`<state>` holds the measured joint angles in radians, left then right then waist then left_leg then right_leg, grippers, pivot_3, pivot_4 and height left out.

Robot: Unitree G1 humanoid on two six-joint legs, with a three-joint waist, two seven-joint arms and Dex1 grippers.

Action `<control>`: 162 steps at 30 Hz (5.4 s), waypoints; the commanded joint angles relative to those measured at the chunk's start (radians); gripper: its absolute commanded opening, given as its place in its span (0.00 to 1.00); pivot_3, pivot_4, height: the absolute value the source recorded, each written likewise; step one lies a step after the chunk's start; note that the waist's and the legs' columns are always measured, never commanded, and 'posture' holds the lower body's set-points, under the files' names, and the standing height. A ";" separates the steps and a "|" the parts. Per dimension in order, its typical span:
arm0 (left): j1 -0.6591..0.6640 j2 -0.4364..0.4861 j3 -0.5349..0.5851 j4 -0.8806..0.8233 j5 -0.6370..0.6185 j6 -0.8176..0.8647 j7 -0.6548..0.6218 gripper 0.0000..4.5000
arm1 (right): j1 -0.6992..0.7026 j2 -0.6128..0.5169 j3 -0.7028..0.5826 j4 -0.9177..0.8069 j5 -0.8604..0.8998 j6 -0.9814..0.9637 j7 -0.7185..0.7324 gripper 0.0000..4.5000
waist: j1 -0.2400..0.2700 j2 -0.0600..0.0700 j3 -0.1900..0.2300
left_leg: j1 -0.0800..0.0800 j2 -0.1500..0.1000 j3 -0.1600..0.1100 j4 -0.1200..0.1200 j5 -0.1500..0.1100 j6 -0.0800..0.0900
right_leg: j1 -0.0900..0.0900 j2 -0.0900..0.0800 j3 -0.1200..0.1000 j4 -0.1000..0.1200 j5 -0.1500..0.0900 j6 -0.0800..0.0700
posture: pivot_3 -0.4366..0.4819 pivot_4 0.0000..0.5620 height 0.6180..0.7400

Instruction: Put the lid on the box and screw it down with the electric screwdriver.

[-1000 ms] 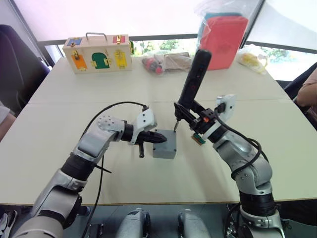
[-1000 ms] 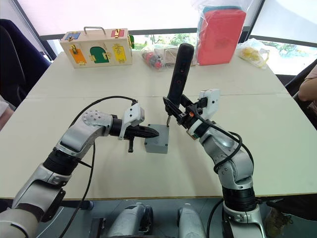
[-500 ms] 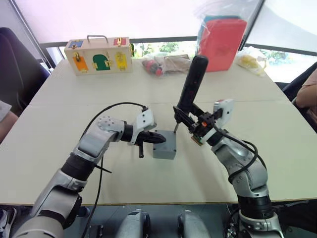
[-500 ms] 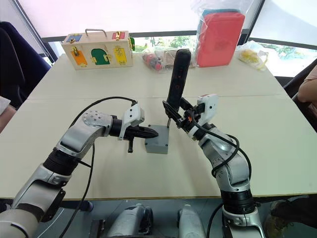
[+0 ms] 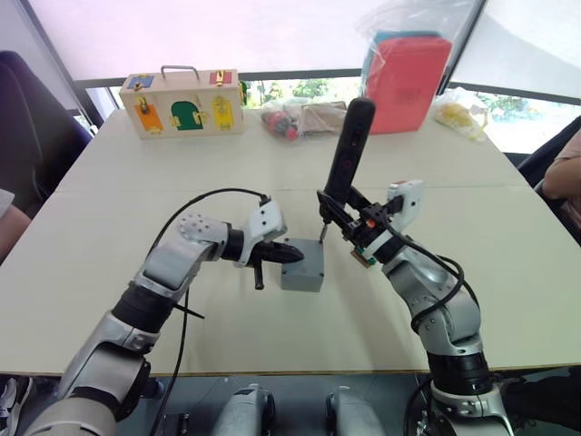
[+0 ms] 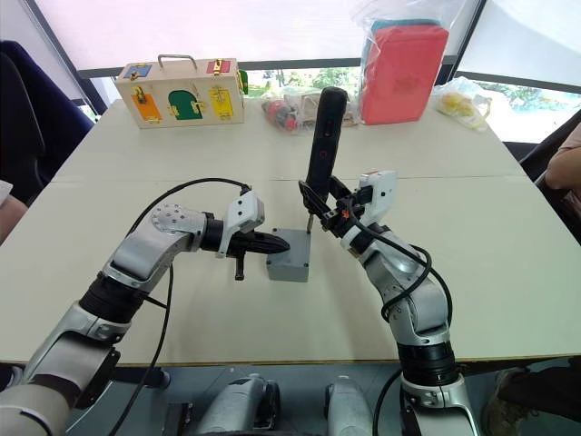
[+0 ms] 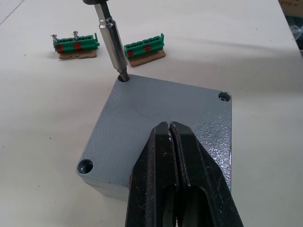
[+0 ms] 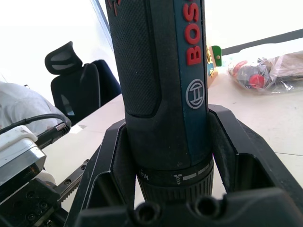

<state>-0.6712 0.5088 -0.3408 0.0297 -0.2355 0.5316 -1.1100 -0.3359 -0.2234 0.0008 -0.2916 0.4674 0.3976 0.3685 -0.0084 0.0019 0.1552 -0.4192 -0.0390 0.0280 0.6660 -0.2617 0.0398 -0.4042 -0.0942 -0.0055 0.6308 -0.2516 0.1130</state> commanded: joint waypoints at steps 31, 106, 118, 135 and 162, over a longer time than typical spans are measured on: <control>0.060 -0.002 -0.020 -0.026 0.026 0.022 0.007 0.00 | 0.123 0.008 0.089 0.104 -0.170 0.022 -0.074 0.40 | -0.001 -0.011 -0.024 | 0.013 0.000 -0.002 -0.005 -0.005 0.001 | 0.008 -0.007 0.000 -0.003 -0.005 -0.009 | 0.48 0.27 1.00; 0.143 -0.058 -0.042 -0.007 0.040 -0.018 0.053 0.00 | -0.107 -0.222 -0.080 -0.288 0.042 0.286 -0.008 0.40 | 0.026 -0.001 -0.023 | 0.006 0.000 -0.002 -0.020 -0.007 0.000 | 0.004 -0.012 -0.001 -0.026 -0.008 -0.016 | 0.48 0.27 1.00; 0.097 -0.118 0.122 -0.076 -0.116 0.052 0.084 0.00 | -0.531 -0.446 -0.476 0.057 0.478 1.128 -0.156 0.40 | 0.022 -0.001 -0.011 | -0.007 -0.001 -0.002 -0.018 -0.006 0.000 | -0.005 -0.013 -0.003 -0.023 -0.005 -0.014 | 0.48 0.27 1.00; 0.131 0.139 0.087 -0.408 -0.204 0.141 -0.047 0.00 | -0.340 -0.883 -0.101 0.596 0.774 1.217 -0.182 0.40 | -0.001 0.003 0.009 | -0.023 0.000 0.003 -0.013 -0.002 0.002 | -0.021 -0.011 -0.008 -0.018 0.000 -0.004 | 0.48 0.27 1.00; 0.015 0.184 0.269 -0.014 -0.145 0.073 0.066 0.00 | -0.261 -0.864 -0.062 0.057 0.432 0.687 0.320 0.99 | -0.002 0.001 0.010 | -0.024 0.001 0.002 -0.004 0.002 0.006 | -0.019 -0.005 -0.008 -0.015 0.007 0.004 | 0.48 0.27 1.00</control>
<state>-0.6631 0.6762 -0.0558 0.0159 -0.4134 0.6389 -1.0436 -0.6251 -1.0805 -0.0591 -0.1266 0.9239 1.1658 0.6161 -0.0101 0.0033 0.1654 -0.4434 -0.0373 0.0301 0.6625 -0.2597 0.0455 -0.4231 -0.0990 -0.0138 0.6155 -0.2441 0.1169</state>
